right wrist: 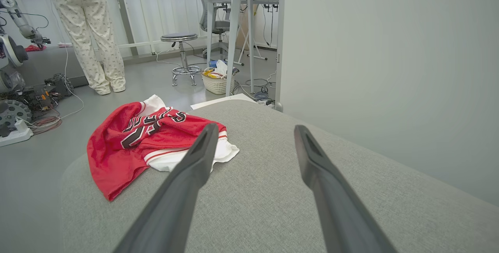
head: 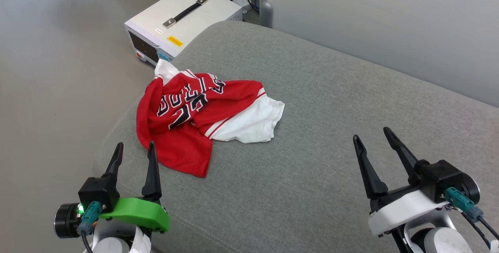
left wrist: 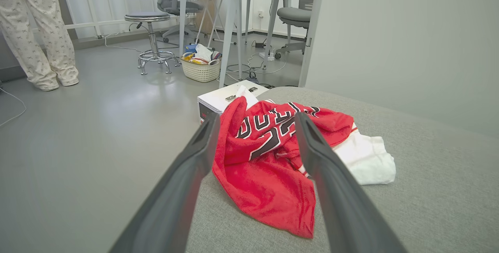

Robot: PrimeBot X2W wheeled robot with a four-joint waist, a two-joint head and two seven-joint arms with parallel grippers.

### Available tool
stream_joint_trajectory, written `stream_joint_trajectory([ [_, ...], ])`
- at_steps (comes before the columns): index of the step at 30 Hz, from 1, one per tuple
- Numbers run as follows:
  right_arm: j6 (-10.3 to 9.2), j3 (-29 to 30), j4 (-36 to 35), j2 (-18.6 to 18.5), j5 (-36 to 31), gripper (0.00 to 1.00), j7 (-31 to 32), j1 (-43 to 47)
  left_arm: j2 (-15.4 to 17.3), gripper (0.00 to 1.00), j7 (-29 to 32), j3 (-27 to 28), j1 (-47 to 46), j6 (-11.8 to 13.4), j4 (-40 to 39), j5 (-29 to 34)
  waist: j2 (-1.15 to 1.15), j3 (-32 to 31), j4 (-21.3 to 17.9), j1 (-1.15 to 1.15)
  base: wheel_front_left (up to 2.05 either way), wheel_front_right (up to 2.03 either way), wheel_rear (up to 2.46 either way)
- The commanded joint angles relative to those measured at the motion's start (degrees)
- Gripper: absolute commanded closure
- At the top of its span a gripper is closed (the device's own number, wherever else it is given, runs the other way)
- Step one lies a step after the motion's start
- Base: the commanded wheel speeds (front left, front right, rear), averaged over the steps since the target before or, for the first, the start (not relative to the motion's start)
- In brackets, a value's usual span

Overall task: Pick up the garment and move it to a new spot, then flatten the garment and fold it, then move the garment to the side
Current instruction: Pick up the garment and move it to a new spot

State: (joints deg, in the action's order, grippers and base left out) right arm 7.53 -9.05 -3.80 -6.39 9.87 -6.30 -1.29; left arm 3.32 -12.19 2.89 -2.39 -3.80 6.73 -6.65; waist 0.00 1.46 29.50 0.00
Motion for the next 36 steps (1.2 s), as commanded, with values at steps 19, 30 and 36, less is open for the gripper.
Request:
stream_joint_trajectory([
  [19, -0.04, -1.66, -1.3, -0.66, 2.34, 0.0, -1.56, -1.68, -0.37, 0.0, -2.81, 1.3, -1.76, -1.25, 2.17, -1.49, 0.0, 0.62, 6.67, 0.0, 0.0, 0.0, 0.0],
  [30, -0.04, -1.13, -1.81, -1.41, 1.34, 0.0, -0.18, -2.54, 0.33, 0.0, -2.81, 0.78, -4.73, -1.94, 4.99, -1.12, 0.0, 2.34, 4.71, 0.0, 0.0, 0.0, 0.0],
  [36, -0.04, -1.37, -3.29, -3.27, 0.63, 0.0, 1.93, -4.31, 2.41, 0.0, -2.58, 0.42, -10.75, -2.57, 8.83, -2.12, 0.0, 5.32, 1.07, 0.0, 0.0, 0.0, 0.0],
])
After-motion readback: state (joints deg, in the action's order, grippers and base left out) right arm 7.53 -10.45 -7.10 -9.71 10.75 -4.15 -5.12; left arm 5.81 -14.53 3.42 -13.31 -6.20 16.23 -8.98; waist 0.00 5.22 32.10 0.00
